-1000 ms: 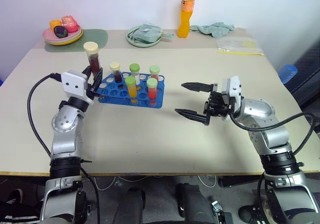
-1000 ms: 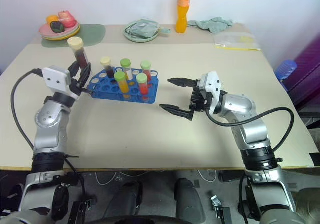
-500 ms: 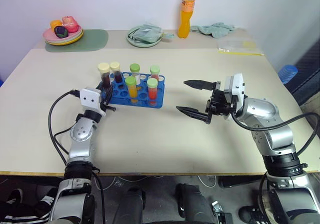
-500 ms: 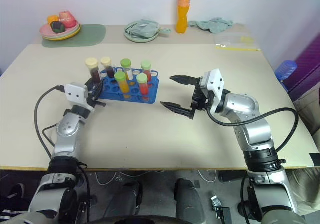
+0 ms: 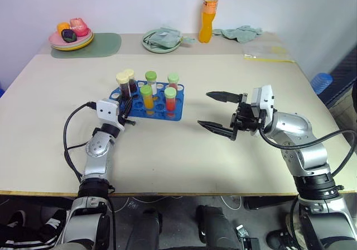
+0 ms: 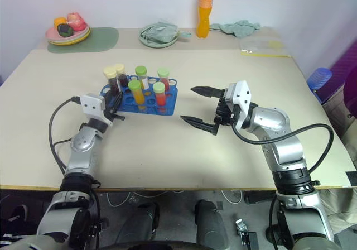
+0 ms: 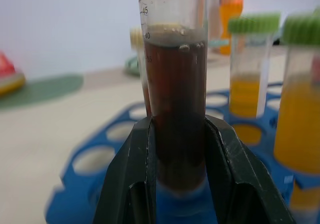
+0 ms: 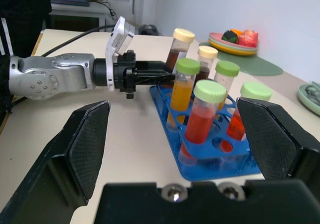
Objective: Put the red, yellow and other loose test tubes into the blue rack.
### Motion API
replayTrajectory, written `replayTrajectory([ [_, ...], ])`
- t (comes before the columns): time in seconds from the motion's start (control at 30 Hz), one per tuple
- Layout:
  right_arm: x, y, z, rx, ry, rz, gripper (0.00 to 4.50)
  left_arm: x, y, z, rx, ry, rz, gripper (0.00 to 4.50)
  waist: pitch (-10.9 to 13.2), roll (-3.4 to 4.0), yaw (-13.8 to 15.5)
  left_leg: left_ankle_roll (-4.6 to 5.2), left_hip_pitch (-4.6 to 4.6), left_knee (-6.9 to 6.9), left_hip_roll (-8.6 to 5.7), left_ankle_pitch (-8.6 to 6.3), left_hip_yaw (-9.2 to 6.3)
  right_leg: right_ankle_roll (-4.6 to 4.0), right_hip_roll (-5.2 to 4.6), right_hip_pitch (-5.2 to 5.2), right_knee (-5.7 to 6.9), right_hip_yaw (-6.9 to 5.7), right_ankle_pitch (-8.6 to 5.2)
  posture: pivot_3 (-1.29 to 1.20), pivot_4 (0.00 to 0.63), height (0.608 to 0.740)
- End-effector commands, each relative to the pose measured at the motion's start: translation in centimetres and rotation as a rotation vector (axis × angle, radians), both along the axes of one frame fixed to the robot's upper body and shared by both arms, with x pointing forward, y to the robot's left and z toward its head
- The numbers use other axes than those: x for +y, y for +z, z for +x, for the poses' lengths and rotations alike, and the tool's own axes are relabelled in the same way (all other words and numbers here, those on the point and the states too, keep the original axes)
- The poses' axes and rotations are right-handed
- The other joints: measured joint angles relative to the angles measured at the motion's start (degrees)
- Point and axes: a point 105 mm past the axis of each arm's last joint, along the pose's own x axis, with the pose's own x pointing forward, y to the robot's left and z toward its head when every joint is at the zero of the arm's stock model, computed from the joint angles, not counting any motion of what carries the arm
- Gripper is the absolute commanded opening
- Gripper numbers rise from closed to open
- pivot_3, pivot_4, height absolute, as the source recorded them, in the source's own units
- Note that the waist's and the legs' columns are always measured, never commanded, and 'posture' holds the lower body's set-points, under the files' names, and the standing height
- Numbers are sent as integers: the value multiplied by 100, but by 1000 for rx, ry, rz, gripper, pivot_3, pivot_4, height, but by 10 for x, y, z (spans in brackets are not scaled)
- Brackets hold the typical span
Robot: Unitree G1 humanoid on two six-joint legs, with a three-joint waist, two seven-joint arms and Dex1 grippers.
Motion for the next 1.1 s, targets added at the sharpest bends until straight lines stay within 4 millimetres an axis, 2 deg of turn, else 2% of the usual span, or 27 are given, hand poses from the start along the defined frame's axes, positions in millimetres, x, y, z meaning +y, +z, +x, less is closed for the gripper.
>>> replayTrajectory([
  [0.03,-6,12,-2,-56,-8,20,4500,-4,-1,-8,10,-59,-24,768,-1,2,1,0,1,-1,0,0,0,0,0,0,0,0,0,0,150,740],
  [0.07,-5,12,-2,-55,-7,20,4500,-4,-2,-9,18,-67,-24,768,-1,2,4,0,1,-2,0,0,0,0,0,0,0,0,0,0,150,740],
  [0.27,-5,11,-2,-51,-1,18,4500,3,14,-14,-45,-59,25,3722,-2,3,11,0,2,-1,0,0,-1,-1,1,3,-2,0,-1,0,150,740],
  [0.33,-6,10,-2,-50,1,15,4500,6,20,-20,-65,-65,41,4442,-2,3,-1,0,2,-1,0,0,-1,-1,0,2,-2,0,-1,0,150,740],
  [0.43,-9,8,-1,-46,0,6,4500,14,30,-39,-52,-144,35,4442,-1,4,-26,0,4,-6,1,0,-1,-1,0,2,-2,0,-1,0,150,740],
  [0.53,-17,5,1,-33,-13,-5,4500,33,46,-59,-80,-157,67,4442,0,6,-28,1,5,-9,4,-1,0,-5,2,0,-2,0,-3,0,150,740],
  [0.63,-36,-4,3,15,-77,-1,4500,38,51,-82,-5,-291,21,4442,1,7,22,1,3,-6,4,-1,-1,-26,2,2,-3,0,-15,0,150,740],
  [0.73,-47,-19,-5,55,-101,-19,4500,33,55,-107,59,-436,97,4442,0,6,18,2,1,-5,3,-2,0,-26,-2,8,-15,0,-17,0,150,740],
  [0.83,-50,-29,-7,82,-127,-7,4500,22,60,-127,112,-589,144,4442,5,14,4,4,0,-6,2,-4,1,-27,-3,6,-17,0,-19,0,150,740],
  [0.9,-50,-33,-6,84,-142,-5,4500,12,59,-134,191,-696,169,4442,6,16,-8,4,4,-2,5,-4,2,-23,-1,6,-14,0,-22,0,150,740],
  [0.97,-42,-31,-8,69,-145,-1,4500,10,54,-137,248,-773,258,4442,6,18,-19,4,6,-1,12,-4,2,-15,5,6,-14,-1,-27,0,150,740],
  [1.03,-40,-26,-11,54,-151,-2,4500,8,61,-133,230,-816,270,4442,8,28,-15,4,6,-6,12,-5,5,-17,5,2,-14,0,-29,0,150,740],
  [1.1,-47,-23,-11,48,-165,-12,4500,5,66,-126,209,-823,259,4442,8,28,-5,4,-2,-6,12,-4,6,-17,4,-2,-15,0,-29,0,150,740],
])
